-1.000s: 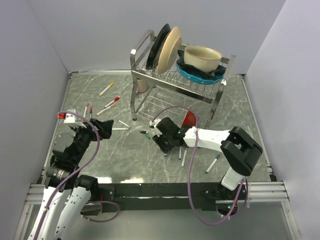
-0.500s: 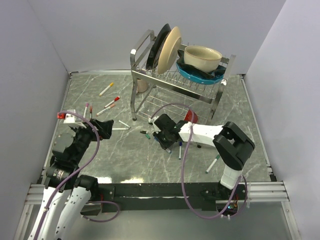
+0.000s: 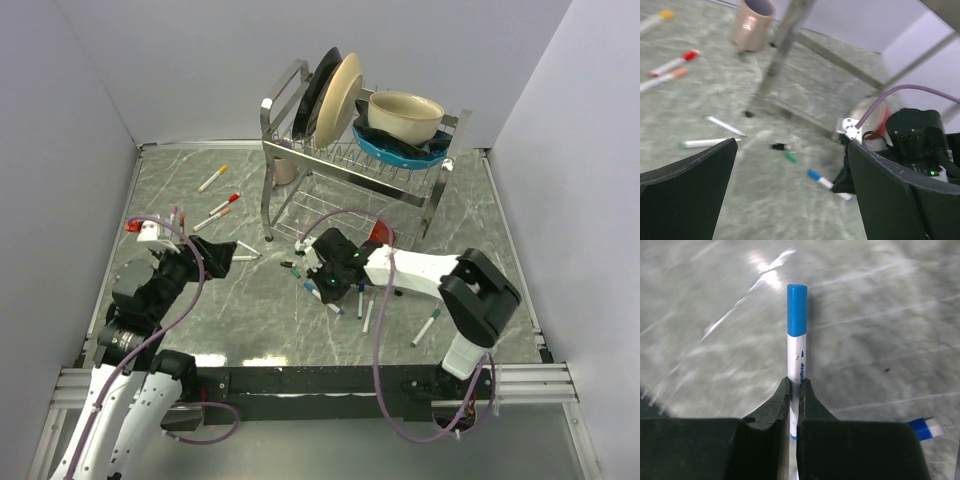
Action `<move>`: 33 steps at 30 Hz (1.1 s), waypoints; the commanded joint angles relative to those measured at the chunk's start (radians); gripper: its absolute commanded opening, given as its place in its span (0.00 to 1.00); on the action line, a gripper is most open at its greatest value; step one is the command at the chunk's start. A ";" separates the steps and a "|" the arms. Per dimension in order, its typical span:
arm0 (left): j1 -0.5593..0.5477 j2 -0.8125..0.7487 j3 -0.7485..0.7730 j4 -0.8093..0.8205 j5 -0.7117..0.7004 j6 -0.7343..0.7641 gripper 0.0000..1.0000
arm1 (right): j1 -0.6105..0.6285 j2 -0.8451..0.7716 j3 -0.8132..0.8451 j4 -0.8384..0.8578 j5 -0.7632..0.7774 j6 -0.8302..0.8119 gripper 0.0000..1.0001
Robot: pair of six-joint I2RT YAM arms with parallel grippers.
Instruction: Open the pen caps
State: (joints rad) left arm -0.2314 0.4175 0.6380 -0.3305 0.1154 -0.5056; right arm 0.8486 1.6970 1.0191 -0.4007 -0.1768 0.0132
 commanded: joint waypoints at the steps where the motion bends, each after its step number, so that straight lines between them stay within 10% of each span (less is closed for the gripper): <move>1: 0.003 -0.022 -0.122 0.169 0.189 -0.306 0.99 | -0.008 -0.129 -0.001 -0.045 -0.216 -0.177 0.00; 6: 0.000 -0.188 -0.501 0.581 0.313 -0.742 0.99 | -0.071 -0.155 0.035 -0.150 -0.473 -0.338 0.00; 14: -0.095 -0.322 -0.604 0.512 0.153 -0.906 0.97 | -0.075 -0.175 0.056 -0.222 -0.654 -0.415 0.00; 33: -0.637 0.317 -0.515 0.735 -0.322 -1.038 0.76 | -0.143 -0.206 0.045 -0.207 -0.698 -0.392 0.00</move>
State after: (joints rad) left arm -0.8318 0.6800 0.0849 0.2665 -0.1184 -1.5017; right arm 0.7078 1.5185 1.0367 -0.6209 -0.8513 -0.3832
